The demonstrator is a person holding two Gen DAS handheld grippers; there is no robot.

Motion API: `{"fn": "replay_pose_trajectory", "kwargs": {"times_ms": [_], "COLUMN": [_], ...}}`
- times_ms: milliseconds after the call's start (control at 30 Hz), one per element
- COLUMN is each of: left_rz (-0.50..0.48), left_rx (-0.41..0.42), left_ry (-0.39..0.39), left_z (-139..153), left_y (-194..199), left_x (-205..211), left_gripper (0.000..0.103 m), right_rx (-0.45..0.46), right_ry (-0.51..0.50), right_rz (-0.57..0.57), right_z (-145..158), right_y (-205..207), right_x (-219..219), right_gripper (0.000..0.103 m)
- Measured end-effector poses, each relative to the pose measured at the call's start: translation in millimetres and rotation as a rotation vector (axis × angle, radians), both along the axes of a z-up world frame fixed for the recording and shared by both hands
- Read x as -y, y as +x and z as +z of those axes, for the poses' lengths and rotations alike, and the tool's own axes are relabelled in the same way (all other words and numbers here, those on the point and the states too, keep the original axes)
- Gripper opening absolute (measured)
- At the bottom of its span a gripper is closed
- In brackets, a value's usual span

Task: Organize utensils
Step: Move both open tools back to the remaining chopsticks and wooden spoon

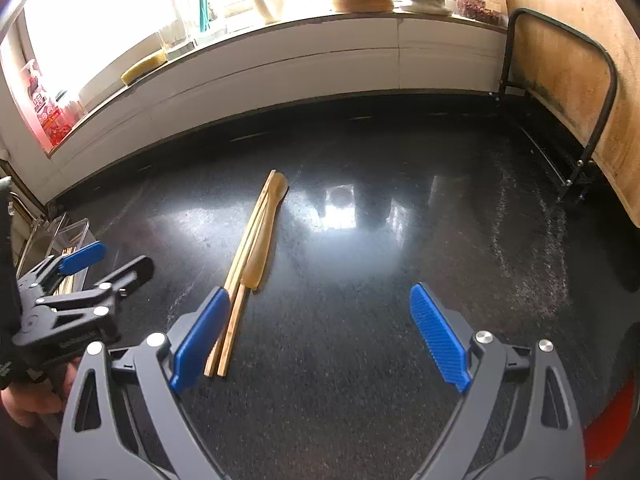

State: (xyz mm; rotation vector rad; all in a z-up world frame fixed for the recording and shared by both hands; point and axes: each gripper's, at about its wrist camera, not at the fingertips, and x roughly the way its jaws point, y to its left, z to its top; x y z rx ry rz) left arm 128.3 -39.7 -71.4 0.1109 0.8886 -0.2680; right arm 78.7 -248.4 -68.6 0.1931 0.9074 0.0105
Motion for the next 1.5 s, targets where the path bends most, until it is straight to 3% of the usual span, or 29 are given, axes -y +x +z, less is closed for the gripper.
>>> {"fn": "replay_pose_trajectory", "kwargs": {"times_ms": [233, 500, 767, 900, 1033, 1167, 1267, 1367, 1500], "left_rz": [-0.028, -0.045, -0.083, -0.084, -0.067, -0.042, -0.060, -0.069, -0.074], "left_rx": [-0.072, -0.107, -0.102, -0.100, -0.082, -0.100, -0.104, -0.096, -0.081], "left_ry": [0.035, 0.048, 0.020, 0.019, 0.079, 0.037, 0.051, 0.054, 0.034], "left_z": [-41, -65, -68, -68, -72, -70, -70, -68, -63], "left_y": [49, 75, 85, 84, 83, 85, 82, 78, 74], "left_x": [23, 29, 33, 27, 18, 8, 7, 5, 5], "left_gripper": [0.093, 0.093, 0.094, 0.095, 0.095, 0.095, 0.095, 0.095, 0.095], "right_rx": [-0.036, -0.067, -0.082, -0.149, -0.185, -0.220, -0.224, -0.221, -0.199], "right_ry": [-0.017, -0.008, 0.042, 0.049, 0.000, -0.022, -0.040, -0.131, -0.077], "right_rz": [-0.014, -0.019, 0.044, 0.098, 0.132, 0.129, 0.129, 0.109, 0.069], "right_z": [-13, -28, -37, -50, -59, -67, -71, -72, -64], "right_y": [21, 41, 76, 111, 135, 151, 153, 149, 138], "right_x": [11, 19, 11, -4, -20, -25, -25, -23, 3], "right_gripper": [0.088, 0.089, 0.088, 0.089, 0.088, 0.088, 0.089, 0.088, 0.088]}}
